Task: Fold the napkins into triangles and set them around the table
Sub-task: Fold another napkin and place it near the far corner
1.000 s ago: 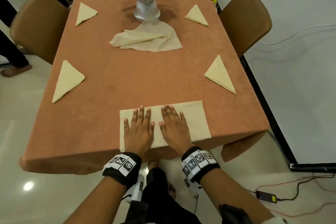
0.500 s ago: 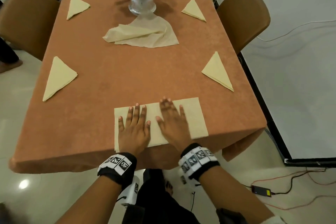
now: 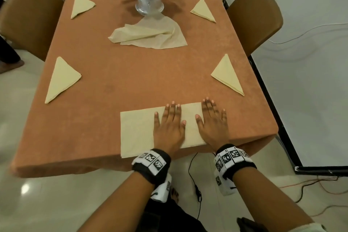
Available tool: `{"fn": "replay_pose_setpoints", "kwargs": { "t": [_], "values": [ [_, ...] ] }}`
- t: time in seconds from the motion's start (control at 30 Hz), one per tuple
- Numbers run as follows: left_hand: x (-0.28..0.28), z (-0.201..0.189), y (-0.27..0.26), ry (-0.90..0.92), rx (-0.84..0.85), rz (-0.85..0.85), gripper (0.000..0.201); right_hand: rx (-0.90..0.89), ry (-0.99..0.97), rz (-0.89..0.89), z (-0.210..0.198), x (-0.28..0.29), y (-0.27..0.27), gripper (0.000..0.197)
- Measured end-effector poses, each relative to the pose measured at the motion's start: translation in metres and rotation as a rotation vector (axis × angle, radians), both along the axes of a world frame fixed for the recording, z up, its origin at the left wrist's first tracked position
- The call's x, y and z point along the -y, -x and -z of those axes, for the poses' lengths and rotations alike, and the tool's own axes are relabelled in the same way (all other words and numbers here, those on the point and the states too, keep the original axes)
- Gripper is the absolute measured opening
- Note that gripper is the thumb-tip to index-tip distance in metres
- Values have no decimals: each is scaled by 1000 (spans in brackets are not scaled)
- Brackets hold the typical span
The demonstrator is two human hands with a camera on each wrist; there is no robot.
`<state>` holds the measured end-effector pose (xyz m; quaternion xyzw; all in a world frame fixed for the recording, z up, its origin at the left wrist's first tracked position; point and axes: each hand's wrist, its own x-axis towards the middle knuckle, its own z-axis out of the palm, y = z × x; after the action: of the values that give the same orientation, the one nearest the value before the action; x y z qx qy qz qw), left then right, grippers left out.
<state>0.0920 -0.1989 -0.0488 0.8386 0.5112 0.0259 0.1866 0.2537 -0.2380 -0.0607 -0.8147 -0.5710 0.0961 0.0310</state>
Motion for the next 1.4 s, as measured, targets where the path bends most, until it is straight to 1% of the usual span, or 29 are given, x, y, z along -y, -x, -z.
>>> {"fn": "replay_pose_setpoints", "kwargs": {
  "t": [0.07,0.2,0.3,0.37,0.4,0.47,0.5,0.53,0.57,0.6,0.67,0.8,0.93,1.0,1.03,1.07,1.1,1.13,1.17,1.2,1.27,1.33,1.4],
  "values": [
    [-1,9,4,22,-52,-37,65,2,-7,-4,2,0,-1,74],
    [-14,17,67,-10,-86,-201,66,5,-12,-12,3,-1,-1,74],
    [-26,11,119,28,-117,-364,71,8,-17,-10,3,0,-1,74],
    [-31,2,124,55,-121,-437,71,14,-22,-8,3,0,0,75],
    [-31,-2,112,25,-100,-408,68,13,-18,-8,3,0,0,75],
    [-27,-5,70,-72,-22,-213,62,14,-17,-6,4,0,0,75],
    [-23,-3,47,-80,1,-112,60,14,-17,-4,4,-1,0,75],
    [-19,1,29,-47,-4,-42,59,11,-17,-1,5,-1,0,75],
    [-16,6,18,-11,-27,-12,58,11,-16,0,5,-1,0,74],
    [-15,10,16,8,-60,-16,58,14,-19,1,6,-1,-1,74],
    [-16,14,33,12,-104,-69,60,6,-25,-2,7,0,-2,74],
    [-24,15,91,14,-108,-205,63,0,-22,-3,5,0,-1,74],
    [-31,6,121,82,-134,-317,64,-18,-1,-6,0,0,0,78],
    [-41,-7,122,151,-175,-377,66,-89,-5,-8,-4,0,-2,77],
    [-49,-15,118,154,-202,-380,67,-163,-31,11,-5,0,-5,72],
    [-59,-24,109,105,-218,-339,66,-260,-88,63,-8,1,-10,66],
    [-70,-33,96,22,-205,-253,65,-349,-176,137,-11,5,-15,59],
    [-80,-41,78,-60,-158,-134,62,-401,-278,213,-14,11,-21,53],
    [-89,-49,57,-107,-101,2,60,-407,-357,277,-16,17,-24,46],
    [-97,-54,32,-114,-65,138,56,-384,-400,311,-18,23,-26,40],
    [-104,-57,-16,-95,-110,367,49,-343,-408,311,-19,34,-23,38],
    [-103,-54,-54,-94,-190,515,41,-321,-372,321,-18,39,-20,37],
    [-100,-47,-77,-80,-225,561,37,-302,-366,346,-17,42,-19,34]
  ]
}}
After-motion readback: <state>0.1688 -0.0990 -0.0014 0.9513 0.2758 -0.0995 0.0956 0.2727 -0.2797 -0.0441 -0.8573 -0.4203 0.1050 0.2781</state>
